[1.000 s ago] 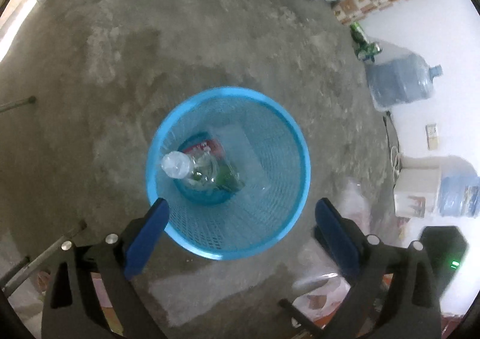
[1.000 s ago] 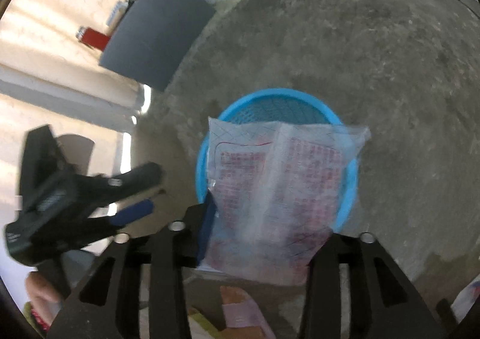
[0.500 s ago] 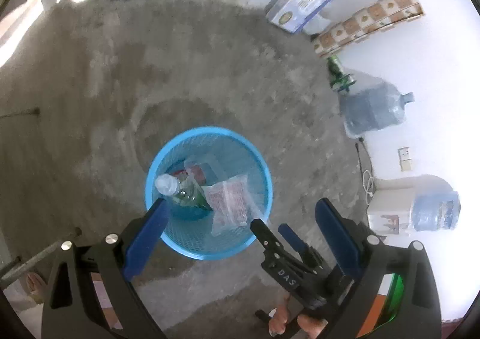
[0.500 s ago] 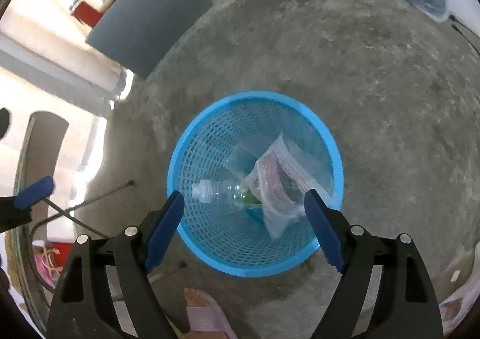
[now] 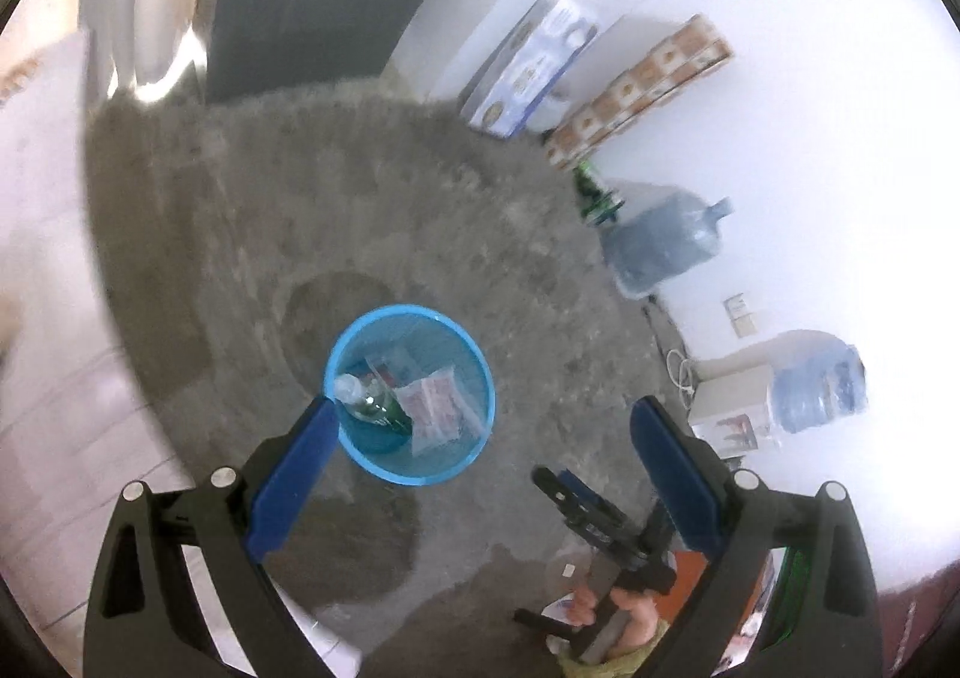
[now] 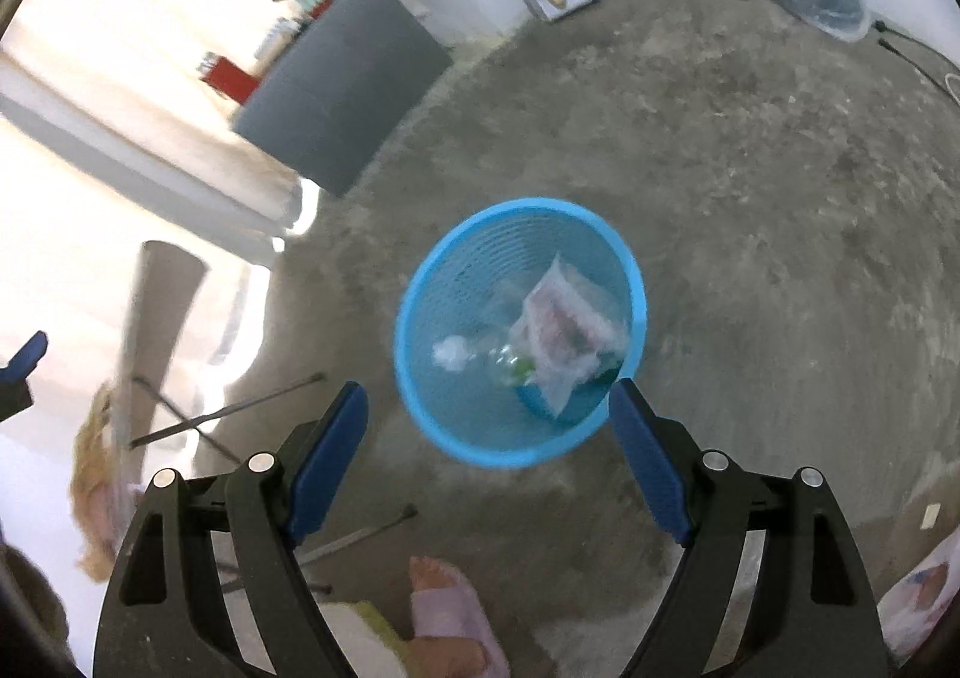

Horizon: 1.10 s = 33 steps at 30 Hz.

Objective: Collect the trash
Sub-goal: 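Swing both grippers back over the table toward the tan paper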

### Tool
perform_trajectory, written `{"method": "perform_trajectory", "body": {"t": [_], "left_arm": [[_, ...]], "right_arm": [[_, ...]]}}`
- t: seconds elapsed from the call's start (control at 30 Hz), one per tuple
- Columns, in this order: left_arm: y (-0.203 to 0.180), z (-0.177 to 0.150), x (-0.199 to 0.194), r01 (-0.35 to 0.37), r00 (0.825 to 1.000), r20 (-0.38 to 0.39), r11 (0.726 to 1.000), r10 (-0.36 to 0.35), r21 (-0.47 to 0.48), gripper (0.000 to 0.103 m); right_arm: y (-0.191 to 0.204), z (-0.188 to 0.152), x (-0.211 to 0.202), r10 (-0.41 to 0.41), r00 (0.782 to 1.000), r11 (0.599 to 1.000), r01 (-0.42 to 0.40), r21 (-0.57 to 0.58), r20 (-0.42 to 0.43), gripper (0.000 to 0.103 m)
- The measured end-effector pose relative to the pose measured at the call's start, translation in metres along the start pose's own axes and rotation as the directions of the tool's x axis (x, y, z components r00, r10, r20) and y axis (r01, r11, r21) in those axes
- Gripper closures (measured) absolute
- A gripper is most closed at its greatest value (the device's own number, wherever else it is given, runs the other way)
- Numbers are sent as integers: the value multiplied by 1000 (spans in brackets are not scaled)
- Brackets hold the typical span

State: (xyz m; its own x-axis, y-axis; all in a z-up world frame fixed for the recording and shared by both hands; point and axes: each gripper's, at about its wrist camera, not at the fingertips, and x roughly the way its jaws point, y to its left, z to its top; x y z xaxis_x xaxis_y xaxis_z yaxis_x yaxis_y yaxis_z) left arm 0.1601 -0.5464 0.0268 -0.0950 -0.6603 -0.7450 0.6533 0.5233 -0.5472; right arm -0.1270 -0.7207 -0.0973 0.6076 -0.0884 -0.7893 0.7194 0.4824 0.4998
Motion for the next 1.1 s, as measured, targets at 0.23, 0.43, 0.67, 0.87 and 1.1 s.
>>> {"method": "perform_trajectory", "body": {"t": [0.23, 0.43, 0.67, 0.87, 1.1], "left_arm": [[24, -76, -111, -38, 989, 149, 994, 22, 106, 7], [60, -165, -154, -68, 963, 264, 995, 47, 72, 6], [121, -238, -192, -93, 965, 247, 996, 86, 15, 6], [183, -282, -239, -306, 871, 363, 944, 330, -123, 6], [234, -309, -269, -476, 766, 374, 853, 522, -215, 6]], "right_arm": [[35, -61, -72, 81, 995, 994, -77, -72, 51, 21], [88, -107, -106, 31, 993, 983, -9, -185, 118, 11], [186, -137, -123, -74, 959, 883, 191, -428, 274, 8], [275, -160, -111, -44, 932, 771, 261, -581, 360, 8], [345, -179, -81, 59, 954, 725, 162, -670, 295, 8]]}}
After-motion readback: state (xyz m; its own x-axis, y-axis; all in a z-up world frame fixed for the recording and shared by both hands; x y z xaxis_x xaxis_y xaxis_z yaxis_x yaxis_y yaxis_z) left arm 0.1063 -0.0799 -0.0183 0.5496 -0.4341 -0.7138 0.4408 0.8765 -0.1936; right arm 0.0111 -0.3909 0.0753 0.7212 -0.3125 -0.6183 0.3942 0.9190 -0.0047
